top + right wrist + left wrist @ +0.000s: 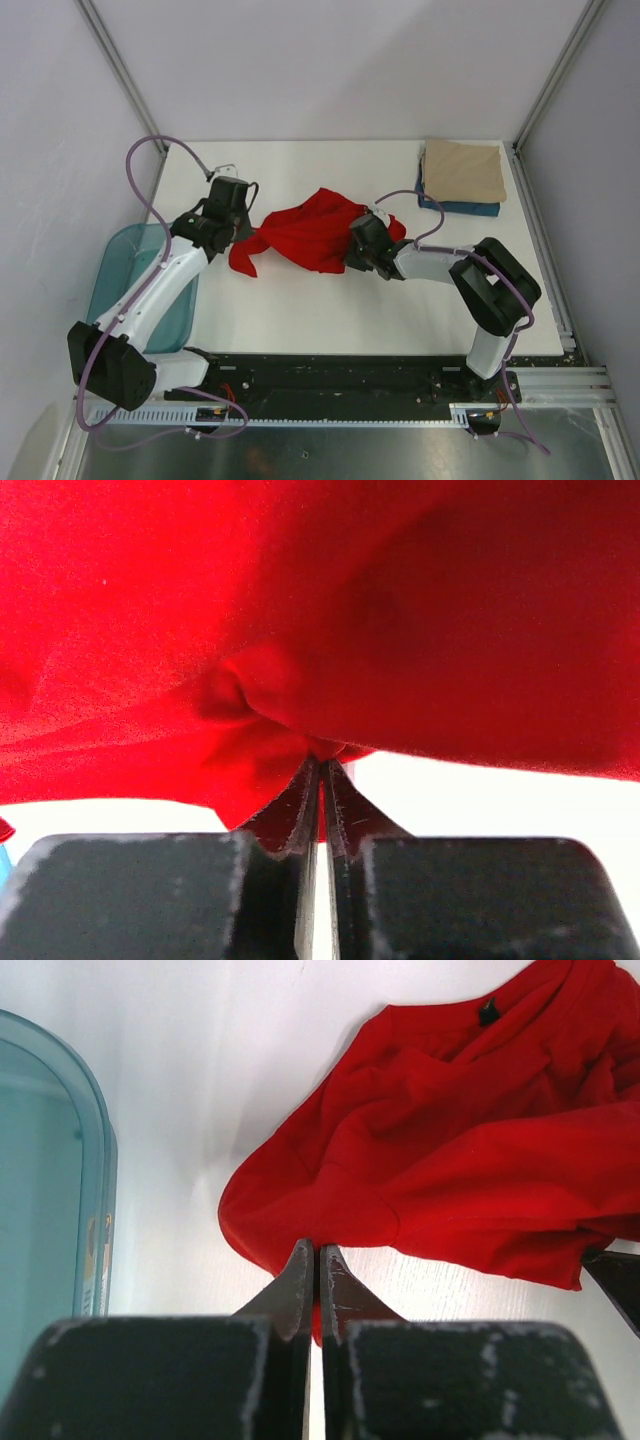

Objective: Fold and stack the t-shirts
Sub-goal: Flatten out the tshirt

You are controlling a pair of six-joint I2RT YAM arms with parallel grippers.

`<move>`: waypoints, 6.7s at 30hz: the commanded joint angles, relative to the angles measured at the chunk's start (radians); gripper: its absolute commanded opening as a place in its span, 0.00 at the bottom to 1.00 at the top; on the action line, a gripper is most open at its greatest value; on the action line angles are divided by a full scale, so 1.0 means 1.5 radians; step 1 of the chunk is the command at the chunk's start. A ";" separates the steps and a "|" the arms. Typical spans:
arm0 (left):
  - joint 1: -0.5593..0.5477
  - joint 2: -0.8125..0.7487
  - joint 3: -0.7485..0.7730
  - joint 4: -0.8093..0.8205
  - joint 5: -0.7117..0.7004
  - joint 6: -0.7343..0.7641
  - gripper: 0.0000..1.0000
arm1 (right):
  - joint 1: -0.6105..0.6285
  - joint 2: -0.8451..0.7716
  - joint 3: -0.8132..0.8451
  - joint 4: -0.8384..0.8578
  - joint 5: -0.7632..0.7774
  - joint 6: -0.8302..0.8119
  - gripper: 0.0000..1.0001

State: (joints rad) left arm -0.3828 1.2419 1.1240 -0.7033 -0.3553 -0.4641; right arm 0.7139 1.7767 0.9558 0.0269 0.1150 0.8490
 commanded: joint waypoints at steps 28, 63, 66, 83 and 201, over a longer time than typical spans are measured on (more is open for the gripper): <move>0.009 -0.034 0.077 -0.025 -0.043 0.038 0.00 | -0.070 -0.239 0.182 -0.461 0.010 -0.237 0.00; 0.022 0.008 0.009 -0.024 -0.070 0.032 0.00 | 0.102 -0.148 -0.074 -0.265 0.052 0.080 0.49; 0.022 0.003 0.007 -0.023 -0.069 0.029 0.00 | 0.100 -0.130 -0.074 -0.267 0.063 0.072 0.46; 0.019 -0.373 -0.010 -0.048 0.090 -0.044 0.00 | 0.096 -0.577 0.119 -0.693 0.284 0.074 0.00; 0.269 0.636 0.416 0.108 0.119 0.026 0.08 | -0.273 0.069 0.112 -0.205 -0.117 -0.164 0.48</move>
State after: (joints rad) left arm -0.0093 2.2539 1.7691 -0.5407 -0.1368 -0.4114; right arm 0.2985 1.8275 1.1042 -0.2638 -0.1028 0.6060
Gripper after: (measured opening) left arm 0.144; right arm 0.476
